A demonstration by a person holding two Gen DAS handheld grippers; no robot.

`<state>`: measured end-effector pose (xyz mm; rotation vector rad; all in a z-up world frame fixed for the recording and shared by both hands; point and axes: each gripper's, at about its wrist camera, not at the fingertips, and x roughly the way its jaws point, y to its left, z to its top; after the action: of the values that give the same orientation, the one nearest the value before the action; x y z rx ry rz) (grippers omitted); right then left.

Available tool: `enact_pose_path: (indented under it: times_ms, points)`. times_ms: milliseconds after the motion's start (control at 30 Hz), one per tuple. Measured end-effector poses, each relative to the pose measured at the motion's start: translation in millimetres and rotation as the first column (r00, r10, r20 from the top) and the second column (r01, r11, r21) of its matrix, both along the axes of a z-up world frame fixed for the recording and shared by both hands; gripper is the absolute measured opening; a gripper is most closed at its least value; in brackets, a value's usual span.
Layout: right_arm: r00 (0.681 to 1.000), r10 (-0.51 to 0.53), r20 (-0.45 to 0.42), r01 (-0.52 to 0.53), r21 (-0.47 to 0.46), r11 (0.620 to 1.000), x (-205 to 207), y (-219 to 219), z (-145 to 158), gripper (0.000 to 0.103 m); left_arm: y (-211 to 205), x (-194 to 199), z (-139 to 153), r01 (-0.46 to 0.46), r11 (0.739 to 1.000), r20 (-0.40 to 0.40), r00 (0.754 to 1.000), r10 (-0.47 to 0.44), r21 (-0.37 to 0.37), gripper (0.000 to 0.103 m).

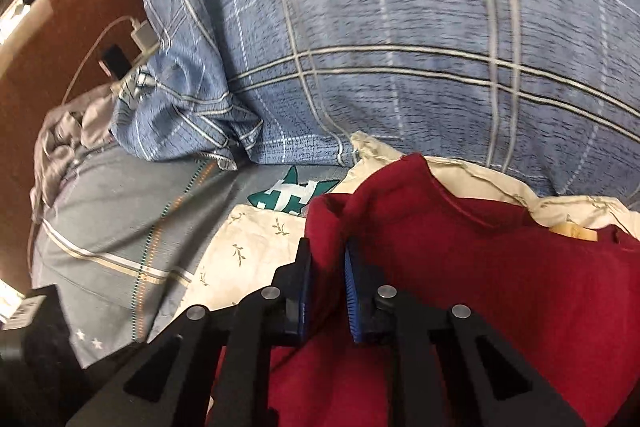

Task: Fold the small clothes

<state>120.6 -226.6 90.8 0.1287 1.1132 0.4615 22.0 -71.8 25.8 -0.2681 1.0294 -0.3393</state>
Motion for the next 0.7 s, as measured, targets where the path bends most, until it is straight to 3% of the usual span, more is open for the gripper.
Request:
enact_pose_path:
  times_ms: [100,133,233,300,367,400,500,633,700]
  points:
    - [1.000,-0.010,-0.007,0.010,0.025,1.000,-1.9,-9.5,8.0,0.014,-3.8,5.4,-3.7,0.016,0.998,-0.004,1.000,-0.017,-0.062,0.076]
    - [1.000,-0.014,-0.011,0.014,0.033,0.999,-1.7,-11.6,8.9,0.014,-5.4,6.7,-3.1,0.023,0.997,0.001,1.000,-0.023,-0.077,0.059]
    - [1.000,-0.012,-0.020,0.013,0.040,0.999,-3.1,-18.4,16.0,0.017,-11.1,3.5,4.8,0.054,0.995,0.034,0.998,-0.051,-0.084,0.044]
    - [0.999,-0.036,-0.037,0.038,0.063,0.997,-2.1,-23.4,20.0,0.028,-14.4,-2.5,14.7,0.080,0.993,0.073,0.995,-0.073,-0.086,0.033]
    - [0.996,-0.065,-0.068,0.070,0.086,0.994,0.5,-27.2,21.5,0.073,-16.9,-6.5,22.5,0.095,0.991,0.099,0.991,-0.085,-0.092,0.031]
    - [0.994,-0.077,-0.081,0.085,0.102,0.991,1.9,-27.6,21.8,0.075,-17.3,-9.0,25.3,0.100,0.991,0.105,0.990,-0.091,-0.090,0.031]
    - [0.994,-0.068,-0.087,0.076,0.096,0.993,5.3,-20.2,20.9,0.075,-21.0,-12.3,28.4,0.114,0.991,0.119,0.987,-0.106,-0.067,0.031]
    - [0.992,-0.010,-0.123,0.009,-0.016,1.000,13.2,4.8,4.8,0.075,-24.8,-15.2,31.9,0.128,0.990,0.134,0.984,-0.120,-0.051,0.031]
    - [0.990,0.006,-0.137,-0.016,-0.075,0.997,14.7,12.9,-7.9,0.058,-23.0,-15.8,33.1,0.130,0.991,0.132,0.984,-0.123,-0.045,0.031]
